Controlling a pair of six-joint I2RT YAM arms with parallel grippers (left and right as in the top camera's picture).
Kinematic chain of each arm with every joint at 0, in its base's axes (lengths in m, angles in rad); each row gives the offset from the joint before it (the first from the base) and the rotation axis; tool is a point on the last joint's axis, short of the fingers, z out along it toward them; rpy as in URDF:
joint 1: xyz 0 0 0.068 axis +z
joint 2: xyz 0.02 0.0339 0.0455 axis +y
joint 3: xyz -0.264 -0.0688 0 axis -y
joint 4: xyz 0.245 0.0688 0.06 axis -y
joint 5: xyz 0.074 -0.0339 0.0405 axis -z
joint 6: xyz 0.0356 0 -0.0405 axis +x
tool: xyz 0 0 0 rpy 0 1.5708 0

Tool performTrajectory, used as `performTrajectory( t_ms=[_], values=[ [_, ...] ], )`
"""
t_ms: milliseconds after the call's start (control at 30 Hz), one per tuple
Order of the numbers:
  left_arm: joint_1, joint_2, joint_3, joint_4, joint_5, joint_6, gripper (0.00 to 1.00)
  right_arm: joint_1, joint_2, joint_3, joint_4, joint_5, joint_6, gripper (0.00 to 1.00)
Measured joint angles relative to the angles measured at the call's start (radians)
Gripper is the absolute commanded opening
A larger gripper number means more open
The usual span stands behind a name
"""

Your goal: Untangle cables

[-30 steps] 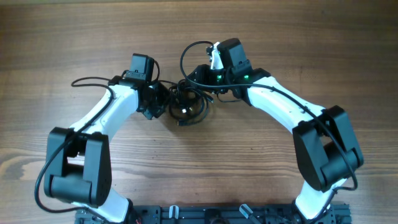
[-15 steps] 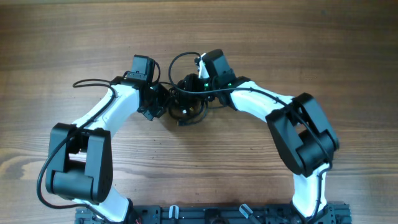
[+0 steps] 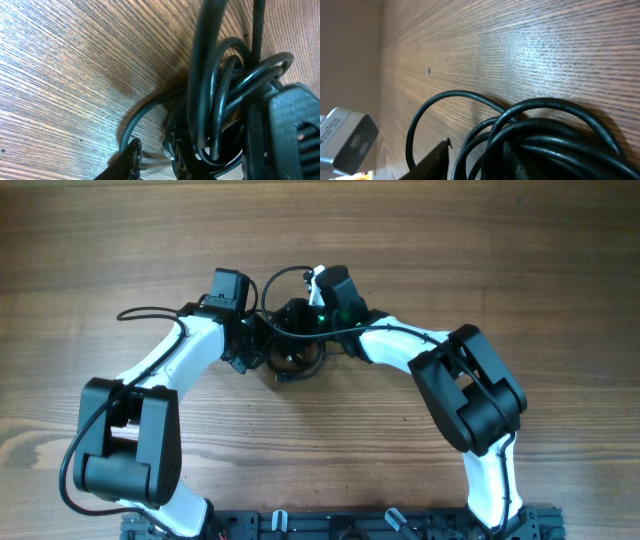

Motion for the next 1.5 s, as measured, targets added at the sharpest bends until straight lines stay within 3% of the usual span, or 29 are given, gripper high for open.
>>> performTrajectory(
  t_ms=[167,300,367,467,633,800,967,1133,1333,1500],
  values=[
    [0.0,0.0,0.0,0.0,0.0,0.0,0.22,0.011,0.0,0.014,-0.046,0.063,0.003,0.23],
    [0.0,0.0,0.0,0.0,0.0,0.0,0.21,0.017,-0.001,0.021,-0.068,0.1,0.002,0.06],
    [0.0,0.0,0.0,0.0,0.0,0.0,0.15,0.018,-0.001,0.022,-0.08,0.117,0.008,0.05],
    [0.0,0.0,0.0,0.012,0.0,-0.003,0.15,0.015,-0.003,0.036,-0.135,0.126,0.01,0.05],
    [0.0,0.0,-0.003,0.112,0.041,0.026,0.24,0.0,-0.024,0.049,-0.309,0.158,-0.007,0.04],
    [0.0,0.0,-0.005,0.254,0.126,0.071,0.42,-0.055,-0.094,0.047,-0.495,0.179,-0.05,0.04],
    [0.0,0.0,-0.005,0.371,0.208,0.085,0.51,-0.105,-0.195,0.047,-0.659,0.19,-0.08,0.04],
    [0.0,0.0,-0.005,0.457,0.279,0.092,0.54,-0.12,-0.25,0.047,-0.678,0.178,-0.133,0.06],
    [-0.034,0.011,-0.005,0.447,0.256,0.093,0.35,-0.12,-0.262,0.047,-0.621,0.138,-0.165,0.26],
    [-0.064,0.055,-0.005,0.356,0.126,0.045,0.35,-0.12,-0.263,0.047,-0.598,0.129,-0.147,0.31]
  ],
)
